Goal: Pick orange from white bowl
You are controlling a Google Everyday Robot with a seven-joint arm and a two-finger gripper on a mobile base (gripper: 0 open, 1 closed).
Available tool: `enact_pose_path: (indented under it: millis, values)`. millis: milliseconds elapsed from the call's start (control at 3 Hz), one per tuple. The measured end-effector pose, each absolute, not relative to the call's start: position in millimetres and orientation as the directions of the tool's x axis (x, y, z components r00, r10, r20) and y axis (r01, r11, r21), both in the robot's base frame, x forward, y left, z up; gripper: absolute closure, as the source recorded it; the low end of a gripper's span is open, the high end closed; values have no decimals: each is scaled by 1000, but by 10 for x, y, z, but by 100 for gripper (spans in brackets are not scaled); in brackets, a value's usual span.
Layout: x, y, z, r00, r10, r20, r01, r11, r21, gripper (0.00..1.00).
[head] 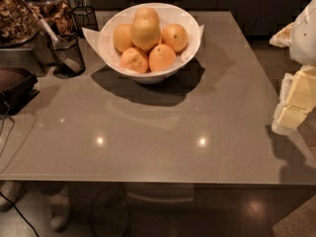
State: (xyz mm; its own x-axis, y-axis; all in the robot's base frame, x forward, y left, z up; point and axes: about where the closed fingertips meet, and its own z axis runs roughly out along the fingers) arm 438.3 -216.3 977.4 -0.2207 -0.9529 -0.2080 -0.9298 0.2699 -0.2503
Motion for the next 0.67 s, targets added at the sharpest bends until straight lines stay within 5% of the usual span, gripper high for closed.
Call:
enact_pose_path:
  millis: [667]
  values:
    - [4435, -2151, 9804, -265, -941, -210, -910, 316, -268, 0]
